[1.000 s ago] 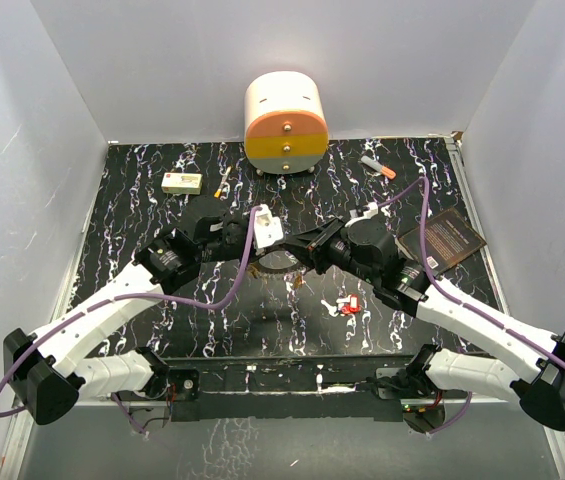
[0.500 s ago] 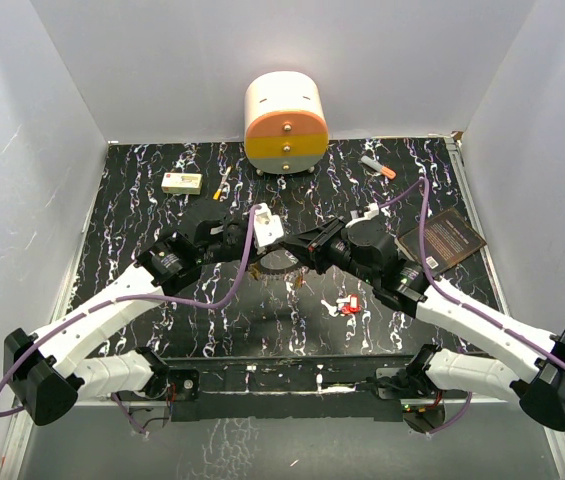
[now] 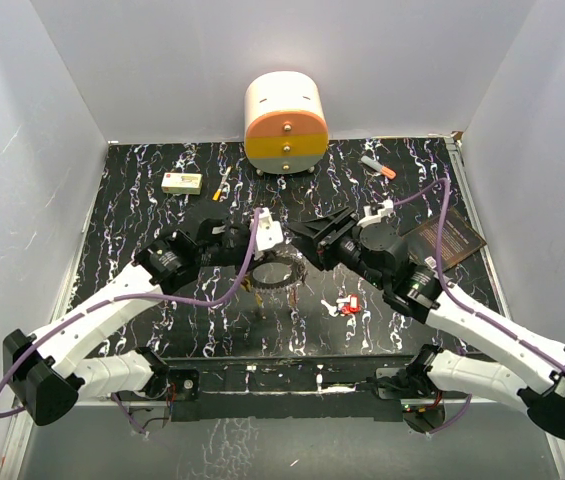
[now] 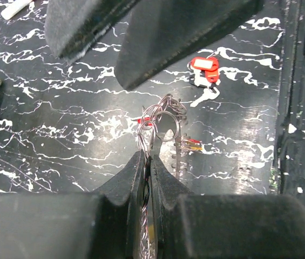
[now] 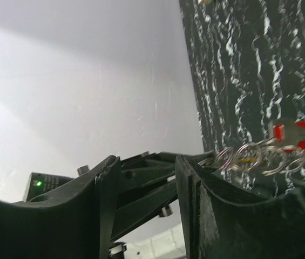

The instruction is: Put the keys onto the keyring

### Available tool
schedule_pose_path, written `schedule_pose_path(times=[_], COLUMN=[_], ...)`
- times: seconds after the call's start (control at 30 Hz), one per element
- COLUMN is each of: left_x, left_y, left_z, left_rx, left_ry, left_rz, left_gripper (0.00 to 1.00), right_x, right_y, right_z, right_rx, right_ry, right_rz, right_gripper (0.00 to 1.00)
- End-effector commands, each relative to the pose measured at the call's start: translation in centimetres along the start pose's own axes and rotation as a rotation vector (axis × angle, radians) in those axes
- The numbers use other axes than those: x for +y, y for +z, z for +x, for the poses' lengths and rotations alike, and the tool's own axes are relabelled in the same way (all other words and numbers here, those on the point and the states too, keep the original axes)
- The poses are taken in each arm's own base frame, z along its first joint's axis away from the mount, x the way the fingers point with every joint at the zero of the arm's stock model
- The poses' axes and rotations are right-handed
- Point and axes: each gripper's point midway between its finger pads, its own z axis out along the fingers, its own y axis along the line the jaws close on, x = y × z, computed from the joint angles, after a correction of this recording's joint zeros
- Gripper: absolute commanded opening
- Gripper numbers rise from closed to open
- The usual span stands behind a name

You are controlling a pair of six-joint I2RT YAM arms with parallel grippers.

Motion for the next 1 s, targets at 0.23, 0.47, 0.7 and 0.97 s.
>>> schedule_pose_path(times=[0.23, 0.47, 0.7, 0.97], left_x=[-2.6, -2.8, -3.5, -2.1], left_y=[-4.8, -5.3, -4.8, -5.3], left_z=[-5.5, -4.0, -3.0, -1.7], left_rx=[-0.104, -0.043, -0.020, 0.039], left_ry=[0.105, 0.149, 0.081, 0.187], left_rz=[0.123, 0.128, 0.159, 0.089], left_gripper=[0.00, 0.00, 0.00, 0.00], right_x=[-0.5, -1.7, -6.6, -9.4], right_y=[-3.9, -4.8, -3.9, -4.3], right_z=[-6.4, -7.9, -11.7, -14.8], right_rx=[-0.260, -0.282, -0.134, -0.085], right_ry=[-0.543, -0.789, -0.970, -0.945], right_rz=[0.080, 0.151, 0.510, 0.589], right_gripper=[0.47, 0.36, 0.42, 0.53])
